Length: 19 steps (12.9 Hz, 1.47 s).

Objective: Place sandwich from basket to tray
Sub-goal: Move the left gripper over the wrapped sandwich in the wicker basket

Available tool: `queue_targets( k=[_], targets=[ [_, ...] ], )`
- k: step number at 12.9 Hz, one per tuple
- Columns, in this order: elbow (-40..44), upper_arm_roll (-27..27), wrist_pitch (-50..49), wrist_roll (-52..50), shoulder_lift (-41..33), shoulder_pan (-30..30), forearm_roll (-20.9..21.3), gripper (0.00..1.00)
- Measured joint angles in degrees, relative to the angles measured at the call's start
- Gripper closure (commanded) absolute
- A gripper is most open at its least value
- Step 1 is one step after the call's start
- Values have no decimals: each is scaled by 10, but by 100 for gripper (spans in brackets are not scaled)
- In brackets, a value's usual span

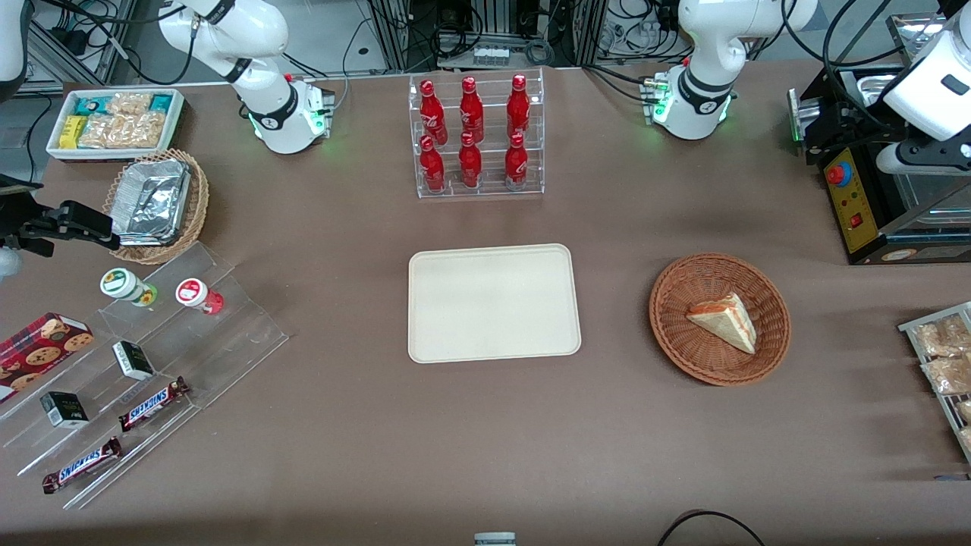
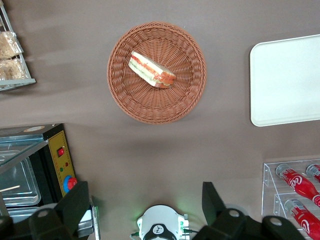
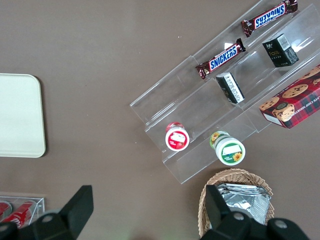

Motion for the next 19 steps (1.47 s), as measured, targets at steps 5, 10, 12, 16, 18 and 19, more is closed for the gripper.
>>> queue_targets(
  k=[5,10,12,16,18,19],
  targets=[
    [-4,-1,33,0,16,0,0,0],
    [-52,-1,93,0,25,1,0,0],
    [-94,0,136,-3,34,2,0,0],
    [-168,0,223,-54,54,2,0,0],
    [-193,1,253,-92,55,4,0,0],
    [-202,1,271,-119,55,6,0,0]
  ],
)
